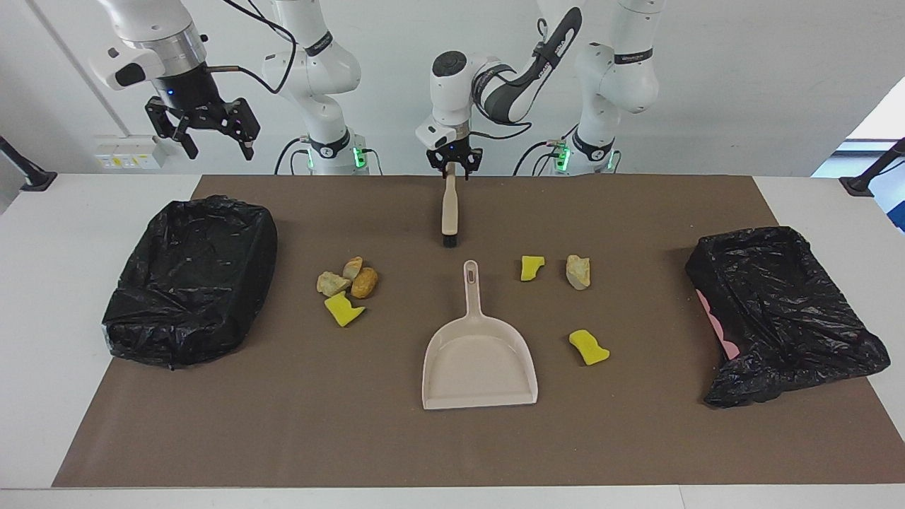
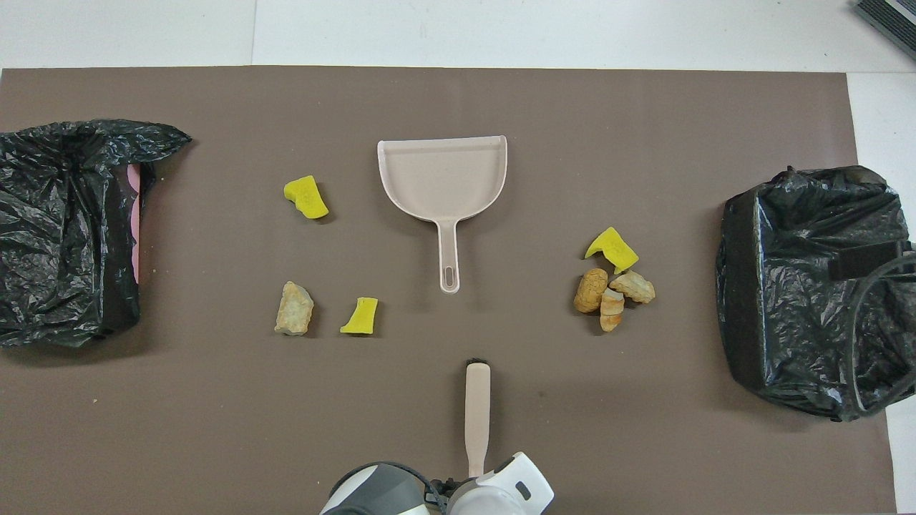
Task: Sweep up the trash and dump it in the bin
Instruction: 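Reach the left gripper to the beige brush handle and grasp it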
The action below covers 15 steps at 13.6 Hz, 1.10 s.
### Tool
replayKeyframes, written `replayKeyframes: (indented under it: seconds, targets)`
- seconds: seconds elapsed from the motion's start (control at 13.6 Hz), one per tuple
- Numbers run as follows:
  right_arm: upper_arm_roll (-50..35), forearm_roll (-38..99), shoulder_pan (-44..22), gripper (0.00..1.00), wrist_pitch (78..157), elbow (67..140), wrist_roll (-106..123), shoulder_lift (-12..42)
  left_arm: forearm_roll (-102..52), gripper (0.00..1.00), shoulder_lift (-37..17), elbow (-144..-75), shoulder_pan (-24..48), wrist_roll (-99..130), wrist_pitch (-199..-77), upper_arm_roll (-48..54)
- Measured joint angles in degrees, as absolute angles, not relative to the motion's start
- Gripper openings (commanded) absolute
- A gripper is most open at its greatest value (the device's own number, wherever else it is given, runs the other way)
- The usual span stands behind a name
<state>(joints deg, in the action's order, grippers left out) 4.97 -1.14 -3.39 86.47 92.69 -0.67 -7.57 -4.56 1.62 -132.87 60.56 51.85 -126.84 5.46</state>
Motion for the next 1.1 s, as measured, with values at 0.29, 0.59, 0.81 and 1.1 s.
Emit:
replayKeyframes:
  seconds: [0.29, 0.59, 0.81, 1.1]
  targets:
    - [4.98, -1.14, -3.39, 1.00, 86.47, 92.71, -0.67, -7.60, -6.73, 0.00, 1.67, -132.81, 60.55, 51.98, -124.45, 5.23]
    - [4.96, -1.14, -3.41, 1.00, 86.47, 92.74, -0.67, -7.62, -6.93, 0.00, 2.54, -131.83, 60.15, 52.04, -120.03, 4.24]
    - [4.70, -1.14, -3.60, 1.00, 86.47, 92.94, -0.67, -7.62, -6.93, 0.00, 4.34, -129.04, 56.17, 52.10, -110.95, 3.62]
    - [4.35, -1.13, -3.84, 1.00, 86.47, 93.04, -0.67, -7.62, -2.26, 0.00, 5.83, -127.15, 50.43, 51.94, -104.66, 3.28]
